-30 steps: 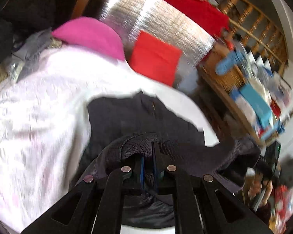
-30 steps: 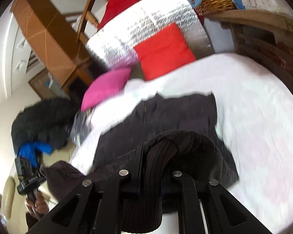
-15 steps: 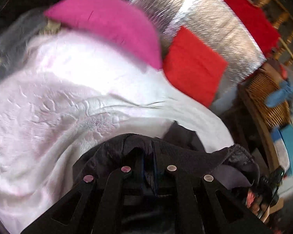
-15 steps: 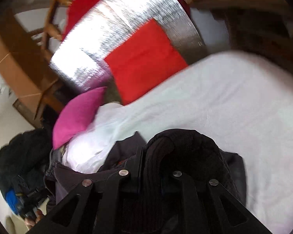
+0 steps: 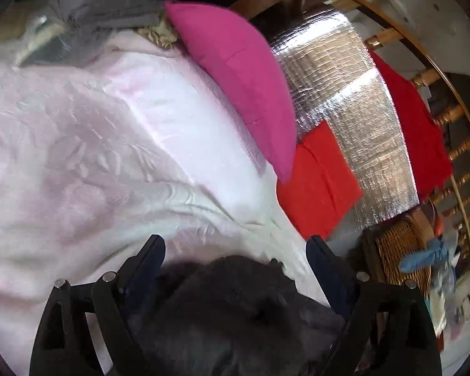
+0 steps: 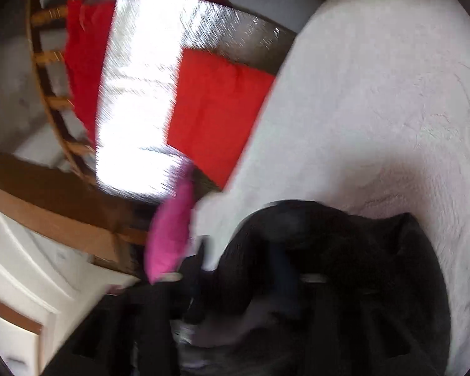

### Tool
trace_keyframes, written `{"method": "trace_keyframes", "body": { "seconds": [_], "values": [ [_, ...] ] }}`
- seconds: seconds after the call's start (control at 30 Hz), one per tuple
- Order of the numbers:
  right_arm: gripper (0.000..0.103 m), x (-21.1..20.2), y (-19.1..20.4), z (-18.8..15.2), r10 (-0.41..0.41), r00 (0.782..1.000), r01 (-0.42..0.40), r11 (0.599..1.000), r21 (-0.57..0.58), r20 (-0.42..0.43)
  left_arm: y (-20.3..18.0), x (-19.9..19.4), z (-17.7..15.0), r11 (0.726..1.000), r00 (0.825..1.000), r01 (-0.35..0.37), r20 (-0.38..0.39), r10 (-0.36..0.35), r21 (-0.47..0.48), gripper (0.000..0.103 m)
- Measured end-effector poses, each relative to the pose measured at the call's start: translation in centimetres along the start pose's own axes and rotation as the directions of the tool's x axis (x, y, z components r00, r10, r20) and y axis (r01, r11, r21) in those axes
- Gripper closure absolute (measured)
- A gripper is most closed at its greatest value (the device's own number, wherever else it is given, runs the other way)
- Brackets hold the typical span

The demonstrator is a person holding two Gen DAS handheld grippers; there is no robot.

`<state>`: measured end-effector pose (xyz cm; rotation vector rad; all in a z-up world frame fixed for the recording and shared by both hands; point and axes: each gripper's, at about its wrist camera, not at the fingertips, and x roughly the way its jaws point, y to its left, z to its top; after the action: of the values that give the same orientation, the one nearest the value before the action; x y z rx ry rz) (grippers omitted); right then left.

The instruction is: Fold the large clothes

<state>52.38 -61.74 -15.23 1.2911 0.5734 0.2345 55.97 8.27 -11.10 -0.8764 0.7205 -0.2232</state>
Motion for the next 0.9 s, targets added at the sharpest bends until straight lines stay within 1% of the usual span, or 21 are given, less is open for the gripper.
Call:
{"method": "trace_keyframes", "body": {
  "seconds": [0.03,0.07,0.1,0.13,0.2,0.23,0.27,0.3,0.33,0.37,0.43,0.5,0.53,0.57,0.6,0.67,0.73,0.77,0.8,0.83,0.9],
  "values": [
    [0.004,-1.3,0.2,-0.2,0.030,0.998,-0.032,0.999,0.036,0.051,-0.2,-1.5,-1.1,0.999,0.999,-0.018,-0.027,0.019,0.030,0.012],
    [0.003,-2.0,0.5,-0.5,0.060,0.995,-0.064,0.996,0.056,0.076,-0.2,-2.6,-2.1,0.998,0.999,-0.038,-0.025,0.039,0.047,0.012],
    [0.003,-2.2,1.0,-0.7,0.070,0.996,-0.073,0.996,0.051,0.062,-0.3,-3.8,-3.3,0.995,0.997,-0.070,-0.015,0.071,0.068,0.012],
    [0.003,-2.6,1.8,-1.1,0.052,0.998,-0.052,0.999,0.017,0.022,-0.3,-4.8,-4.5,0.990,0.994,-0.108,-0.005,0.108,0.092,0.012],
    [0.003,-4.6,3.3,-2.3,-0.050,0.998,0.052,0.996,-0.078,0.028,0.0,-7.2,-6.9,0.974,0.981,-0.194,0.015,0.193,0.119,0.012],
    [0.003,-5.4,3.7,-2.9,-0.099,0.994,0.103,0.988,-0.112,0.041,0.2,-8.2,-8.4,0.963,0.970,-0.245,0.025,0.244,0.116,0.012],
    [0.003,-6.5,4.1,-3.9,-0.170,0.984,0.176,0.971,-0.160,0.054,0.4,-9.0,-9.7,0.951,0.959,-0.284,0.032,0.282,0.120,0.012],
    [0.003,-7.3,4.3,-4.8,-0.211,0.975,0.220,0.958,-0.186,0.065,0.5,-9.2,-10.3,0.943,0.952,-0.305,0.036,0.303,0.131,0.012],
    [0.003,-8.6,4.2,-6.0,-0.250,0.965,0.262,0.941,-0.213,0.081,0.6,-9.5,-11.2,0.921,0.935,-0.355,0.037,0.354,0.162,0.012],
    [0.003,-9.6,4.0,-6.6,-0.272,0.958,0.286,0.931,-0.226,0.092,0.9,-9.3,-11.6,0.906,0.922,-0.386,0.033,0.387,0.176,0.012],
    [0.003,-12.1,3.0,-8.3,-0.347,0.931,0.365,0.903,-0.228,0.113,1.6,-9.2,-11.8,0.888,0.902,-0.426,0.007,0.431,0.173,0.012],
    [0.004,-14.0,1.5,-8.9,-0.394,0.914,0.406,0.896,-0.181,0.100,2.8,-8.8,-11.3,0.893,0.900,-0.428,-0.029,0.435,0.140,0.012],
    [0.004,-14.5,0.8,-8.7,-0.390,0.916,0.400,0.902,-0.160,0.092,3.3,-8.6,-11.1,0.897,0.900,-0.423,-0.050,0.432,0.129,0.012],
    [0.004,-15.2,-0.1,-8.9,-0.367,0.927,0.374,0.919,-0.126,0.072,3.8,-8.3,-11.0,0.898,0.898,-0.424,-0.069,0.434,0.120,0.012],
    [0.004,-15.7,-0.6,-8.9,-0.368,0.928,0.372,0.922,-0.106,0.062,4.2,-7.9,-11.0,0.900,0.898,-0.421,-0.087,0.431,0.112,0.012],
    [0.005,-16.0,-1.4,-8.7,-0.384,0.921,0.387,0.920,-0.061,0.059,4.6,-7.4,-11.0,0.913,0.907,-0.395,-0.120,0.405,0.099,0.012],
    [0.006,-16.0,-2.6,-9.0,-0.318,0.948,0.318,0.948,0.021,0.005,4.3,-7.1,-11.4,0.930,0.920,-0.352,-0.148,0.364,0.102,0.012],
    [0.006,-16.2,-2.8,-9.5,-0.294,0.956,0.294,0.955,0.045,-0.013,4.1,-7.0,-11.6,0.934,0.923,-0.337,-0.154,0.353,0.118,0.012],
    [0.006,-15.9,-3.0,-10.1,-0.270,0.962,0.271,0.960,0.067,-0.029,3.8,-6.9,-11.8,0.931,0.923,-0.338,-0.145,0.357,0.139,0.016],
    [0.006,-15.6,-3.0,-10.8,-0.263,0.964,0.265,0.961,0.074,-0.046,3.6,-6.7,-11.9,0.927,0.921,-0.342,-0.138,0.363,0.156,0.034],
    [0.006,-14.7,-3.0,-11.3,-0.269,0.960,0.275,0.958,0.082,-0.077,2.9,-6.1,-11.9,0.922,0.921,-0.338,-0.137,0.366,0.191,0.051]
  ]
}}
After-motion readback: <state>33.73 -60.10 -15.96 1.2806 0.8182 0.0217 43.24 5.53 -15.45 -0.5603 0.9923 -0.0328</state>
